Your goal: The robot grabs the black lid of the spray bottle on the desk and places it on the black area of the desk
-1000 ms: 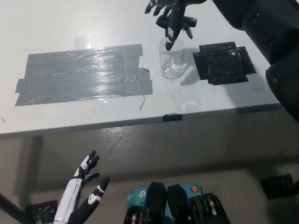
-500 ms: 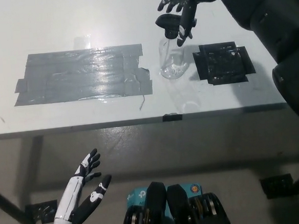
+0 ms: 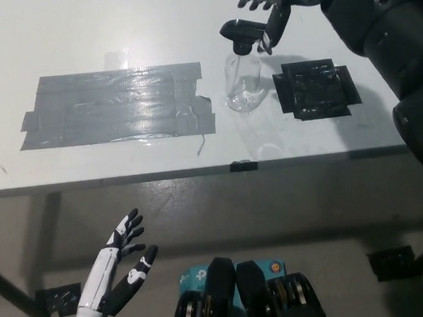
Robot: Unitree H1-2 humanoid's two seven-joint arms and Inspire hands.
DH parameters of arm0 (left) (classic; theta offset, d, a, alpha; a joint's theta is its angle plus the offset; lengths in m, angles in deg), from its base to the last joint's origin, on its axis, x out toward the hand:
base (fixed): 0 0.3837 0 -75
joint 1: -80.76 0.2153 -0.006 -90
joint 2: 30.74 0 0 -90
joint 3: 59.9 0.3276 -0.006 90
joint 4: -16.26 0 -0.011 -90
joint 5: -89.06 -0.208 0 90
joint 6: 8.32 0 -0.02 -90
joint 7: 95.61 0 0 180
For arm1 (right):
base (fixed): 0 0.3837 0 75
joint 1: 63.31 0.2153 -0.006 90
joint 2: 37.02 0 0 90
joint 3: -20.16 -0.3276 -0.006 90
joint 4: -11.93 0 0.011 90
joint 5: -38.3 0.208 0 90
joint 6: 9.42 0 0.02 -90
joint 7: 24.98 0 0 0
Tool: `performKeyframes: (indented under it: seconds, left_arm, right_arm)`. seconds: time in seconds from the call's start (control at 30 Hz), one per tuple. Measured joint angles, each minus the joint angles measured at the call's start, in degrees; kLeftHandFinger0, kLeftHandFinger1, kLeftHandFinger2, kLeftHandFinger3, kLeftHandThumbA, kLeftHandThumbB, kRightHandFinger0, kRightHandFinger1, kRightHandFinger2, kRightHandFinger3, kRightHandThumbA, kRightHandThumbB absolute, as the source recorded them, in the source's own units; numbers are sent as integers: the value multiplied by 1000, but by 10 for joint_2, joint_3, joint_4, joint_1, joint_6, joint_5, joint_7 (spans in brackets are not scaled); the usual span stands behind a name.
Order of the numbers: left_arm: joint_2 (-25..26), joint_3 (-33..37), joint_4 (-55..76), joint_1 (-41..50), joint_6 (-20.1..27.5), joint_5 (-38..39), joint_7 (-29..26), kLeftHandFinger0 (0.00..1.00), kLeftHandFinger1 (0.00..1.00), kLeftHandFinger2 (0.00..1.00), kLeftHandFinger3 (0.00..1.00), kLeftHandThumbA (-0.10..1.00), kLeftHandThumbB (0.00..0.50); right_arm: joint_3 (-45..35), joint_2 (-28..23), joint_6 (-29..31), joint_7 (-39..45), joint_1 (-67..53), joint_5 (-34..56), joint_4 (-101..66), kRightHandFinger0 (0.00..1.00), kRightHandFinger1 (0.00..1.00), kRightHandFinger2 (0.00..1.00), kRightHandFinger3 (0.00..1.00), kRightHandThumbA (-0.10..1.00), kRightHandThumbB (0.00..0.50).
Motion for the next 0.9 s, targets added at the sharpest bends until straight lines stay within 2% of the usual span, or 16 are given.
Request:
performKeyframes:
  seconds: [0.07, 0.1, 0.13, 0.17, 0.2, 0.23, 0.3, 0.37, 0.4, 0.43, 0.5, 0.63, 0.77, 0.8, 0.87, 0.9]
  left_arm:
    - [0, 0, 0, -1, -1, 0, 0, 794, 896, 1000, 1000, 782, 153]
    - [0, 0, 0, -1, -2, 0, 0, 786, 889, 999, 1000, 776, 146]
    - [0, 1, 0, -1, -3, 0, 0, 782, 886, 997, 1000, 775, 146]
    - [0, 1, 0, -1, -3, -1, 0, 781, 885, 997, 1000, 777, 146]
    - [0, 1, 0, -1, -3, -1, 0, 781, 883, 996, 1000, 785, 152]
    - [0, 2, 0, -1, -3, -1, 0, 778, 876, 991, 1000, 782, 137]
    - [2, 3, 0, -2, -3, -1, 0, 770, 863, 978, 1000, 775, 125]
    - [3, 4, 0, -4, -3, -1, 0, 761, 849, 965, 1000, 762, 124]
    - [3, 5, 0, -7, -3, -1, 0, 751, 839, 955, 1000, 764, 128]
    - [4, 6, 0, -9, -3, -1, 0, 748, 836, 953, 1000, 765, 128]
    - [6, 8, 0, -13, -3, -1, 0, 735, 824, 939, 1000, 788, 134]
    - [14, 13, 4, -22, -3, -3, 3, 734, 799, 914, 1000, 806, 136]
    - [19, 20, 7, -27, -4, -5, 4, 725, 778, 893, 1000, 815, 143]
    - [19, 21, 7, -27, -4, -5, 4, 722, 773, 889, 1000, 824, 150]
    - [21, 24, 7, -27, -5, -6, 4, 719, 769, 888, 1000, 830, 151]
    - [21, 25, 7, -27, -5, -6, 4, 717, 765, 884, 1000, 828, 145]
  right_arm:
    - [-3, 0, 1, -21, -6, 0, 0, 842, 720, 778, 763, 243, 351]
    - [-3, 0, 1, -28, -9, -1, 0, 794, 658, 704, 697, 181, 346]
    - [-3, 0, 3, -39, -13, -1, 0, 745, 642, 698, 653, 64, 344]
    - [-5, 0, 4, -47, -17, -1, 0, 738, 652, 718, 665, 18, 352]
    - [-8, 0, 6, -57, -21, -1, 0, 742, 650, 719, 667, 1, 354]
    - [-13, 0, 8, -68, -26, -1, 0, 705, 631, 698, 611, -17, 360]
    - [-23, 0, 13, -84, -34, 1, 0, 689, 677, 721, 521, -36, 365]
    - [-32, 0, 20, -100, -42, 4, 0, 613, 620, 697, 510, -48, 366]
    - [-38, 0, 24, -111, -47, 6, 0, 652, 659, 753, 516, -46, 363]
    - [-41, 0, 27, -119, -49, 7, 0, 634, 634, 726, 533, -48, 348]
    - [-50, 0, 33, -133, -54, 10, 0, 504, 523, 636, 551, -53, 325]
    - [-66, -1, 44, -156, -61, 13, 0, 573, 584, 678, 592, -59, 313]
    - [-76, -2, 48, -171, -66, 14, 0, 573, 564, 667, 594, -18, 329]
    - [-79, -2, 49, -175, -66, 14, 0, 526, 516, 632, 590, 12, 328]
    - [-84, -2, 50, -181, -66, 14, 0, 508, 464, 568, 587, 37, 340]
    - [-88, -2, 50, -185, -67, 14, 0, 538, 503, 587, 573, 33, 341]
